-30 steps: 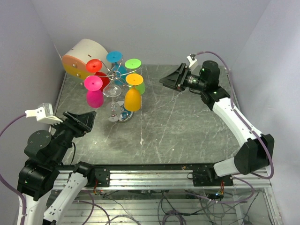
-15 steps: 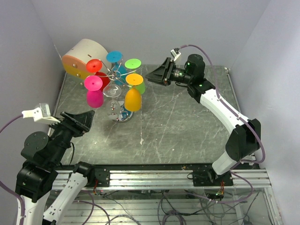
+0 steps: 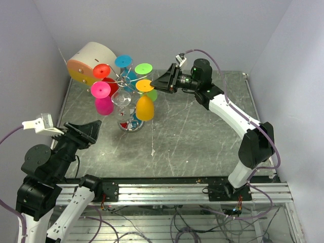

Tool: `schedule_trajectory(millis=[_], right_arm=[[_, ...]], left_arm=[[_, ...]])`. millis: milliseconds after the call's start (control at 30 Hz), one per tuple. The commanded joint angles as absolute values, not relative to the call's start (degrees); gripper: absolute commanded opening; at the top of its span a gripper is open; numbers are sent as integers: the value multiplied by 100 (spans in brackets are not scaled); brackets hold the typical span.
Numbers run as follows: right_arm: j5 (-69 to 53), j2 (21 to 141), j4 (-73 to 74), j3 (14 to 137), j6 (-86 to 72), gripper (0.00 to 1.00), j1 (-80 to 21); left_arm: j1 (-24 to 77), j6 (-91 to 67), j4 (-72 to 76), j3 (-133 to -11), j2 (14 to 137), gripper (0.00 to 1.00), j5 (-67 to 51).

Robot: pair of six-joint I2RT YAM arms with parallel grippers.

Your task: Take the wine glass off the wine glass rack

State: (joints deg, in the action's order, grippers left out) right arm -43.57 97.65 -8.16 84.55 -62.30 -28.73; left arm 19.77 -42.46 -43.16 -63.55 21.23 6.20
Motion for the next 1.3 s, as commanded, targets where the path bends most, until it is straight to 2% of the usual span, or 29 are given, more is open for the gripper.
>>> schedule_trajectory(millis=[0,100,300,533,733,1033,1267], right_arm=[[-4428,9850,-1188,8663,-6362,38,-2987],[-4439,9883,-1259,8671,-6426,35,-3021],[-4352,9851,-1125,8705,-6343,22,-3032],[-4102,9724,-851,8771,-6154,18,-3021],[-4038,9600,-940,8717,-6276,6,-3024],[-3818,9280,-685,8719,-6268,1,-3015],[-4127,9288,-1034,8481,-6641,0,-2988]], left_arm=[[2013,-4266,-4337,-6293,2041,68,652],[2013,-4255,-4364,-6278,2026,68,670],[2013,-4265,-4373,-6259,2022,68,709],[2013,-4311,-4334,-6218,2019,68,664],[2013,-4353,-4307,-6202,2021,67,627],[2012,-4401,-4309,-6223,2017,67,625],[2013,-4412,-4314,-6223,2039,67,608]])
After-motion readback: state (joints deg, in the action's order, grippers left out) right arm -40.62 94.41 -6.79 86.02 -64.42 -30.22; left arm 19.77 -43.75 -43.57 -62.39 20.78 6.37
